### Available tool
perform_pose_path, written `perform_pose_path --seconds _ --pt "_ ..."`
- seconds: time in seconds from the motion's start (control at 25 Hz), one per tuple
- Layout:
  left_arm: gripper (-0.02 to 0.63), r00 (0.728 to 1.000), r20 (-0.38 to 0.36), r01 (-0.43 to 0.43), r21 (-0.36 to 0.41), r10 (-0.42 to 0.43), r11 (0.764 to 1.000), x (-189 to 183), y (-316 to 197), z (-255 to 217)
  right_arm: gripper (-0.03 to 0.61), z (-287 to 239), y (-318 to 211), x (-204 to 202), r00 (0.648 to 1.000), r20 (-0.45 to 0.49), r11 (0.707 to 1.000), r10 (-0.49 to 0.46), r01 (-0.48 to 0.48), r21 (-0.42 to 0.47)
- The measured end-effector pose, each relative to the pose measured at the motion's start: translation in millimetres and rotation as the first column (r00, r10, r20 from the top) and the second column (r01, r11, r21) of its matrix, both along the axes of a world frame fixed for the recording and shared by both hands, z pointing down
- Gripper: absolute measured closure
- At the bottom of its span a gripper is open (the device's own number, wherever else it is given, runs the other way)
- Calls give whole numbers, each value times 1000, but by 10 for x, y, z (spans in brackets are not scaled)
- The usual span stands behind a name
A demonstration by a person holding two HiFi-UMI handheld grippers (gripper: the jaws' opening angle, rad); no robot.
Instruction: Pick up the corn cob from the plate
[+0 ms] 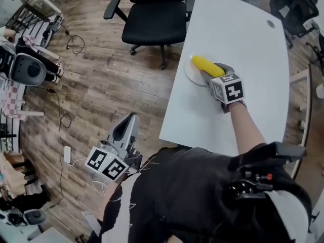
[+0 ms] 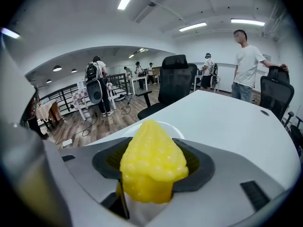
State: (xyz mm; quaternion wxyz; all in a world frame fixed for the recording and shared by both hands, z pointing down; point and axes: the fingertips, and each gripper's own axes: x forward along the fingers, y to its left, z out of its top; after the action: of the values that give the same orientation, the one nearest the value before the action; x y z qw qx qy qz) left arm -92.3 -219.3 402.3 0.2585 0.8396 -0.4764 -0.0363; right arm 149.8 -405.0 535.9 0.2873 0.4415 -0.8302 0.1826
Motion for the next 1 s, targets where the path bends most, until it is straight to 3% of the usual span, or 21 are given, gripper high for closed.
perform_pose_path --seconds 0.28,1.0 --pt "600 1000 13 -16 57 15 998 4 -66 -201 320 -126 21 -23 1000 16 1000 5 -5 29" --pt "600 998 7 -56 122 56 991 -83 82 -386 321 -593 375 -162 998 58 989 15 -24 148"
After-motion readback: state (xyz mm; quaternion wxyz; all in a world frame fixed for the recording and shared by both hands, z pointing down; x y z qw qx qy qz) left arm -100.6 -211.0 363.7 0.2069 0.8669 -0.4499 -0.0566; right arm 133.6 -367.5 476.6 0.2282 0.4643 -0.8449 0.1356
